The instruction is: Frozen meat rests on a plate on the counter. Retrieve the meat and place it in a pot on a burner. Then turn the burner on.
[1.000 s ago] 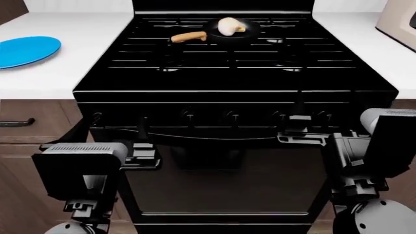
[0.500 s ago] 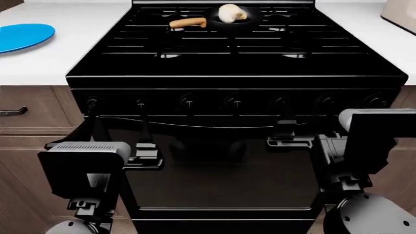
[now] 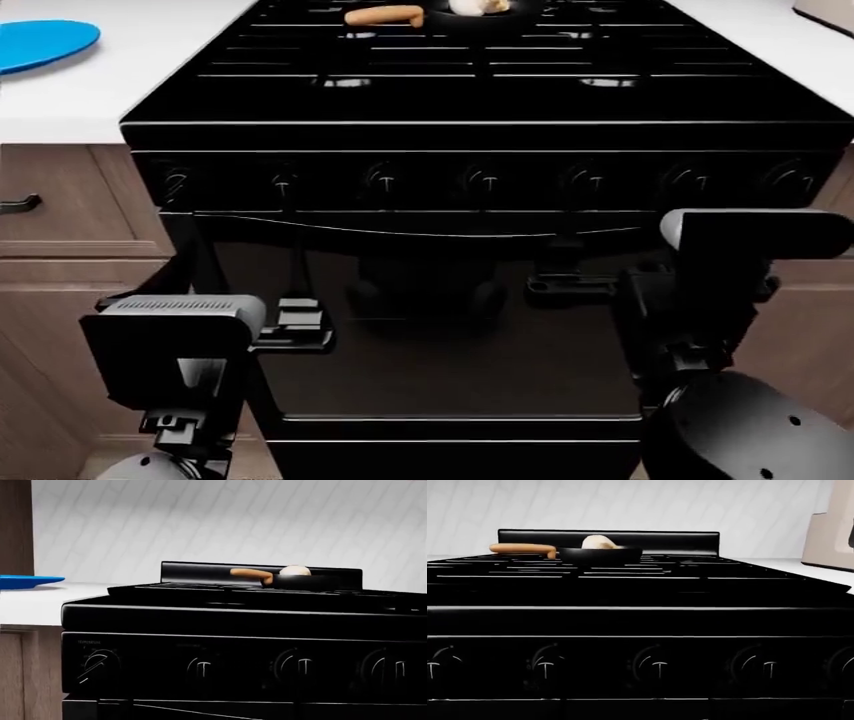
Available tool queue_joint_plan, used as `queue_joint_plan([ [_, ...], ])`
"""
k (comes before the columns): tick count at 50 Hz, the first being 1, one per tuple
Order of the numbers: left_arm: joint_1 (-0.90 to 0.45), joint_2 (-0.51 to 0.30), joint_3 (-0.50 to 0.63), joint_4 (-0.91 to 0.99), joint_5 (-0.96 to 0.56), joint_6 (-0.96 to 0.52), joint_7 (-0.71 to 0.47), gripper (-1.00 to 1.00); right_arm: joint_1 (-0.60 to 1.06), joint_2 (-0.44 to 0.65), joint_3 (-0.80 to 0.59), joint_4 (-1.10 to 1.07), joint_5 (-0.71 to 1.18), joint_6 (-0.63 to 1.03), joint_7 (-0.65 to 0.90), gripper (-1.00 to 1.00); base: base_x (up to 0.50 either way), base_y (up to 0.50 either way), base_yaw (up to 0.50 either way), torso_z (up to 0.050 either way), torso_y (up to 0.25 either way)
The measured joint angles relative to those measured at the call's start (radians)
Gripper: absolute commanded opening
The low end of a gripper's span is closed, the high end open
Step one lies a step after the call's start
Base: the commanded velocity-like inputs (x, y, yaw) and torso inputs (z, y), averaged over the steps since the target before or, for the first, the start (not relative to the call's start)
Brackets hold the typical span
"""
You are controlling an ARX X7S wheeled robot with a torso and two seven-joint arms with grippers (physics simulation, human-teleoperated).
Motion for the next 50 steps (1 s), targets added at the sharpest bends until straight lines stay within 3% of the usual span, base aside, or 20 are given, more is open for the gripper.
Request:
queue_joint_plan([
  [4,0.003,0.0,-0.001,-0.004,-0.002,0.005,0.002,1.0,0.018,-0.007,-0.003,0.013,0.009,0.011,0.005,1.0,0.0,0.0,0.0,-0.05,0.0],
  [21,0.025,0.011,-0.015,-0.023,-0.039,0.05,0.031,1.0,0.095,-0.024,-0.009,0.087,0.037,0.046,0.009,1.0,0.0,0.0,0.0,0.0,0.0],
  [50,0.035,0.022,-0.016,-0.054,-0.051,0.088,0.052,1.0,0.169,-0.014,-0.109,0.261,-0.073,0.006,-0.077,1.0,0.0,0.0,0.0,0.0,0.0],
])
